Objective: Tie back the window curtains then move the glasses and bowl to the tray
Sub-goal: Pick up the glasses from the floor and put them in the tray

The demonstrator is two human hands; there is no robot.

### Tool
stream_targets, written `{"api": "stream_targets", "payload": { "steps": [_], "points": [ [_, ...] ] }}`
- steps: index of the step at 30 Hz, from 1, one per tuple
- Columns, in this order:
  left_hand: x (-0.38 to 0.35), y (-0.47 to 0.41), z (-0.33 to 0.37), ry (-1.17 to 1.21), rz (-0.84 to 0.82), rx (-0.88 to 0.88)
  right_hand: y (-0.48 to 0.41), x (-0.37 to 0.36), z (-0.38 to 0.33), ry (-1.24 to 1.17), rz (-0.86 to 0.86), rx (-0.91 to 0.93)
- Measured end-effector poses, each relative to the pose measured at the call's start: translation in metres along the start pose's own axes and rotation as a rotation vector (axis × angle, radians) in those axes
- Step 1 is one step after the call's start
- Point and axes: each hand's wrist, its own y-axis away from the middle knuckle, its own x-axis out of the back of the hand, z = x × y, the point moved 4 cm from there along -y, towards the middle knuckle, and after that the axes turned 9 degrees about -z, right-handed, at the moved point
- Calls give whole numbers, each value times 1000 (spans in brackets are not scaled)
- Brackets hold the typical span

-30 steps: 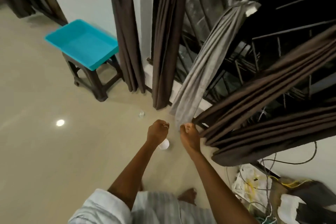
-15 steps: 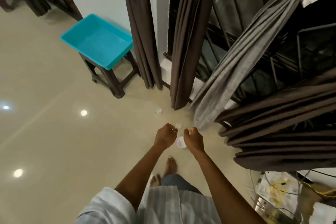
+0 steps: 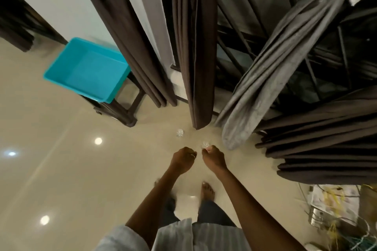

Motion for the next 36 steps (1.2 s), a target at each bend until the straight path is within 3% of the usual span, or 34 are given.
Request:
{"api": "stream_targets", "payload": {
  "steps": [7, 14, 22, 28, 36],
  "points": [
    [62, -31, -27, -71, -2, -55, -25, -26, -56, -50, 41, -39],
    [142, -65, -64, -118, -105, -141, -42, -82, -125, -38, 133, -160],
    [202, -103, -103, -205, -179, -142, -74, -134, -179, -132, 141, -162],
    [209, -147, -124, -224, -195, -113, -112, -145, -165, -104, 75, -148],
    [172, -249, -170, -266, -238, -64, -213, -166, -85, -80, 22, -202]
  ]
}}
